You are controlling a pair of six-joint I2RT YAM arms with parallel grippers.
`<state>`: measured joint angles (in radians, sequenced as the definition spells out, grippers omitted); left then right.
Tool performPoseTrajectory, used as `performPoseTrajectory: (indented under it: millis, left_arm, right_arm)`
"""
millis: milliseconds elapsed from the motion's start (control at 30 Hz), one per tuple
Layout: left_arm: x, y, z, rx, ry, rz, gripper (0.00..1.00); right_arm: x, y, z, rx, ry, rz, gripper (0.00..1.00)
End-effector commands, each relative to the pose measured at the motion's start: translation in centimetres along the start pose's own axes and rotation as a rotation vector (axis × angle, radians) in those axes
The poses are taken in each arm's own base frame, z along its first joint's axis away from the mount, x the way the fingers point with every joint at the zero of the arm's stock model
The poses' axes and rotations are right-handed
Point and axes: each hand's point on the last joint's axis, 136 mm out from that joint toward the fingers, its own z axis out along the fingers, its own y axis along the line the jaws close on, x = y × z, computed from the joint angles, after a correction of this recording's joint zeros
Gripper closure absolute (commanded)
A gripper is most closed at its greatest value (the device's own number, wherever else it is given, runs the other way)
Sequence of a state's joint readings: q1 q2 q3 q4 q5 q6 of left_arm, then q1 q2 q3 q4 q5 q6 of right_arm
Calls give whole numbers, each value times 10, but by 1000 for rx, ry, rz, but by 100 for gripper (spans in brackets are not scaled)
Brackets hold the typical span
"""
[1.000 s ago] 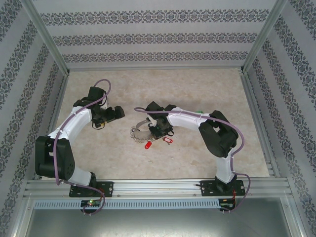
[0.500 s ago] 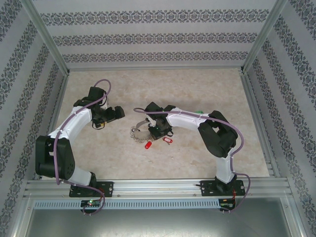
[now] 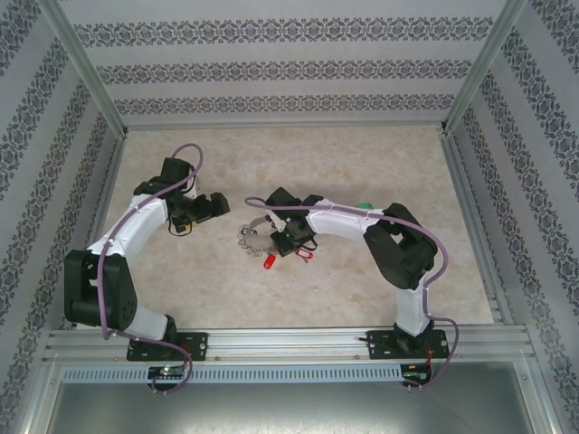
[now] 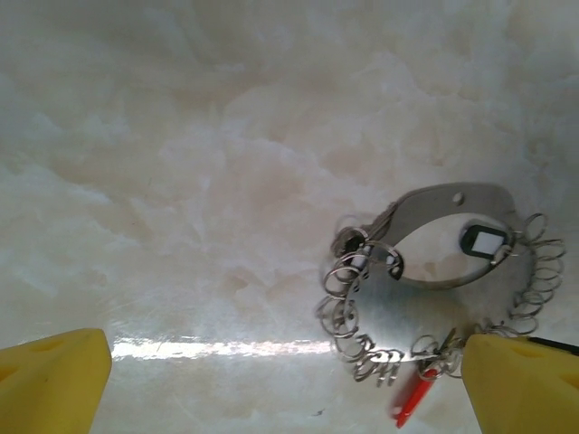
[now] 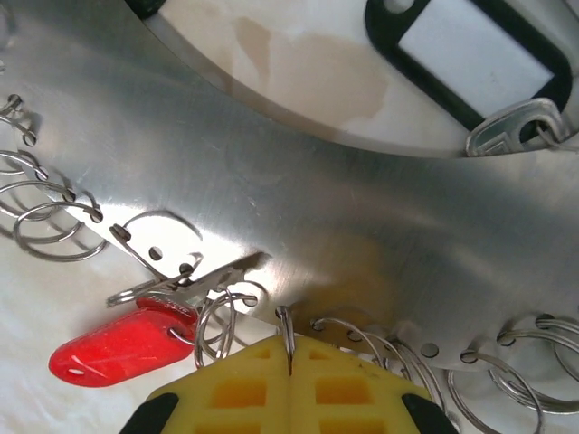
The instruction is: Put the keys on the keyring
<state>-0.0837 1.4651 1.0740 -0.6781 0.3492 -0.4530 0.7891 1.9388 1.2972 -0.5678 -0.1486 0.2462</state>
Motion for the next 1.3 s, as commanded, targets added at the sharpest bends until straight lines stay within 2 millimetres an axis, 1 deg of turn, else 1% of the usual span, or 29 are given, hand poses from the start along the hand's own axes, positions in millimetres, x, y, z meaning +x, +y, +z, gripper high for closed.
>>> performPoseTrajectory:
  millis: [0, 67, 100, 167, 233, 267, 333, 367, 400, 500, 600, 667, 700, 800, 867, 967, 1067, 1100, 1133, 1167, 1233, 1267]
  left_arm:
    - [-29, -42, -27, 167, -106, 86, 0]
    - [-42, -61, -38, 253, -164, 120, 0]
    - [-48, -65, -41, 267, -192, 120, 0]
    - [-67, -71, -47, 291, -272, 92, 0]
    - [-87, -93, -55, 406, -362, 138, 0]
    - [-98, -105, -63, 466, -413, 158, 0]
    - [-112, -124, -78, 545, -494, 222, 0]
    - [-117, -131, -85, 561, -526, 265, 0]
    - [-119, -134, -87, 561, -543, 295, 0]
    - [-119, -135, -92, 532, -573, 397, 0]
    - [-111, -133, -100, 543, -653, 472, 0]
    - [-99, -137, -107, 603, -700, 519, 0]
    - [-93, -140, -108, 635, -696, 541, 0]
    - [-67, -160, -102, 771, -611, 668, 0]
    - [-39, -177, -98, 868, -518, 783, 0]
    - [-4, -189, -88, 903, -433, 961, 0]
    - [27, -194, -83, 934, -407, 1115, 0]
    - [32, -194, -81, 930, -406, 1152, 3]
    - [37, -193, -77, 916, -403, 1191, 7]
    - [43, -192, -73, 905, -393, 1234, 10]
    - [52, -188, -66, 875, -362, 1297, 11]
    - [59, -187, -63, 878, -346, 1349, 16]
  right_arm:
    - [-16, 12, -28, -51, -97, -48, 100]
    - [-23, 14, -40, -65, -122, -67, 100]
    - [-25, 16, -45, -80, -140, -84, 100]
    - [-30, 24, -55, -138, -191, -129, 100]
    - [-31, 22, -61, -125, -221, -174, 100]
    - [-32, 18, -62, -105, -228, -207, 100]
    - [-32, 17, -66, -114, -228, -296, 100]
    - [-33, 16, -70, -118, -239, -331, 100]
    - [-34, 16, -74, -118, -252, -356, 100]
    - [-39, 19, -93, -142, -322, -438, 100]
    - [-44, 25, -117, -203, -442, -511, 100]
    - [-50, 19, -130, -204, -507, -505, 100]
    - [-52, 15, -132, -201, -516, -495, 100]
    - [-53, 9, -138, -222, -536, -496, 100]
    - [-53, 8, -143, -230, -569, -510, 100]
    - [-55, 6, -154, -266, -623, -526, 100]
    - [-52, 8, -166, -289, -675, -591, 100]
    - [-51, 9, -168, -289, -685, -611, 100]
    - [-50, 9, -172, -285, -696, -636, 100]
    - [-49, 9, -175, -278, -706, -655, 100]
    - [-49, 6, -180, -264, -720, -672, 100]
    - [-48, 6, -184, -274, -729, -685, 100]
